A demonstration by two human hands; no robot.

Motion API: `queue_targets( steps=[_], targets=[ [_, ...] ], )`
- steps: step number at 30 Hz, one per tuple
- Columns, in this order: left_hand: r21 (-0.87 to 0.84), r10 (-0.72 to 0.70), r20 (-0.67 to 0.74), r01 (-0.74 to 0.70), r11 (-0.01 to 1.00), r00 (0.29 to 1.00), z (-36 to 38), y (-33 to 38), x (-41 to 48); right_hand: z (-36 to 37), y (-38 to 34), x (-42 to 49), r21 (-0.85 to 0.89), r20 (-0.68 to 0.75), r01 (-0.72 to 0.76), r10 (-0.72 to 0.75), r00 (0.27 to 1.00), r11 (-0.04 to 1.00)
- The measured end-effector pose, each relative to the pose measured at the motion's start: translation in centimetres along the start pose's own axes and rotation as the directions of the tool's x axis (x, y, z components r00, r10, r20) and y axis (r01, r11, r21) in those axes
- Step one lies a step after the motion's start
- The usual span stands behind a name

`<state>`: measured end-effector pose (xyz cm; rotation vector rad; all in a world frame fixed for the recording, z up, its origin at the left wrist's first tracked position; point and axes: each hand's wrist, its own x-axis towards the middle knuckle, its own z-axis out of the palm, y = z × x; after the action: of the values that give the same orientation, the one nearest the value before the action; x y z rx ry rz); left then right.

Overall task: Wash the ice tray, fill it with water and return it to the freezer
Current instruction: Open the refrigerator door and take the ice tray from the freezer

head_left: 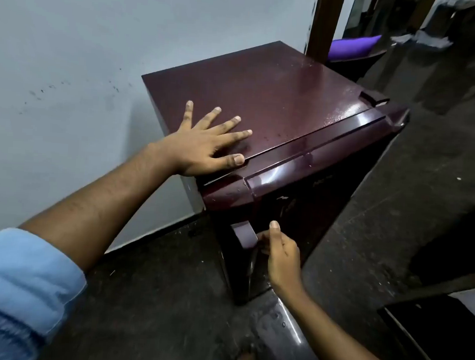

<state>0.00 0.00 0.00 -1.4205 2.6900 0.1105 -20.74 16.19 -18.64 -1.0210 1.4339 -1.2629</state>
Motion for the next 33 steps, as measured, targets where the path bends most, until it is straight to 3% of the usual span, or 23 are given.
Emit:
queue_targets(
  steps=[7, 19, 33],
  targets=[
    [-0.085, 0.018, 0.028, -0.015, 0.996, 0.999, 1.8, -1.9, 0.4, 3.2, -0.4, -0.6, 0.017, 0.009, 0.073, -0.074, 0.997, 0.997],
    [-0.131, 0.015, -0.06, -0.023, 0.991, 0.998, 3.5, -2.9, 0.2, 4.3, 0.2, -0.5, 0.035, 0.115, 0.071, -0.075, 0.991, 0.997],
    [-0.149, -0.025, -0.077, 0.013, 0.989, 0.997, 3.5, -2.8, 0.4, 5.3, 0.0, -0.9, 0.065, -0.016, 0.048, -0.048, 0.999, 0.997]
  ],
)
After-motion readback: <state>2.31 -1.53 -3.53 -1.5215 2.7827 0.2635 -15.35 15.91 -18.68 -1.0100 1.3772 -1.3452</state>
